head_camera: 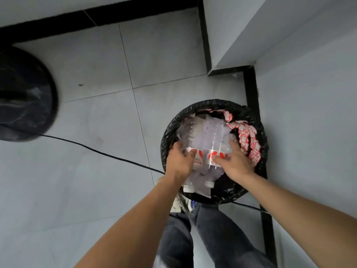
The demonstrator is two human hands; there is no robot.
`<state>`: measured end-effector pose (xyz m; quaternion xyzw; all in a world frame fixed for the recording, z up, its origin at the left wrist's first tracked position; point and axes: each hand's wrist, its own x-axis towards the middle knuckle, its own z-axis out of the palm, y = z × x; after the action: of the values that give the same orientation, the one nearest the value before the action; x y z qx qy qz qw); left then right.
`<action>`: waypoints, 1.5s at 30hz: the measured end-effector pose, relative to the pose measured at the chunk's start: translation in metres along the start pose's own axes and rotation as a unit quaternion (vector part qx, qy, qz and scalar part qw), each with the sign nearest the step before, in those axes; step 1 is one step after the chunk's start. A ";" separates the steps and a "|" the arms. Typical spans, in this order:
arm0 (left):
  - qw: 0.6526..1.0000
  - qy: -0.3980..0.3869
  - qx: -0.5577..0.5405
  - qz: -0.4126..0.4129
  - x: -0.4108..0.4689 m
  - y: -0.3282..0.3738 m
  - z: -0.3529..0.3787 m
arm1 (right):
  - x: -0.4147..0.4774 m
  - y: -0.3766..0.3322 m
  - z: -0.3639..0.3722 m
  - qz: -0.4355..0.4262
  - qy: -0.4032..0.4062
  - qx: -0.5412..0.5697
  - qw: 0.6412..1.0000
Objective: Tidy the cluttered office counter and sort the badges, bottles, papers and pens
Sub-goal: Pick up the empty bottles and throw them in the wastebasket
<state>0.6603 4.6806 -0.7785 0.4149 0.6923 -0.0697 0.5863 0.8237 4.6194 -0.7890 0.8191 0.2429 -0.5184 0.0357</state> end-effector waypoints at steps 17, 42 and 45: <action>0.984 0.026 0.165 0.057 -0.217 0.135 -0.140 | -0.229 -0.065 -0.147 -0.065 0.009 -0.035 0.997; 0.614 -0.096 0.570 0.538 -0.546 0.225 -0.142 | -0.658 0.046 -0.132 0.049 0.349 0.140 0.925; 0.551 -0.125 0.580 0.587 -0.601 0.201 -0.082 | -0.713 0.102 -0.110 0.091 0.390 0.177 0.899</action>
<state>0.7114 4.5617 -0.1529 0.9662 0.0238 -0.1478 0.2101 0.7140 4.3071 -0.1401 0.9669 0.0660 -0.1865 -0.1609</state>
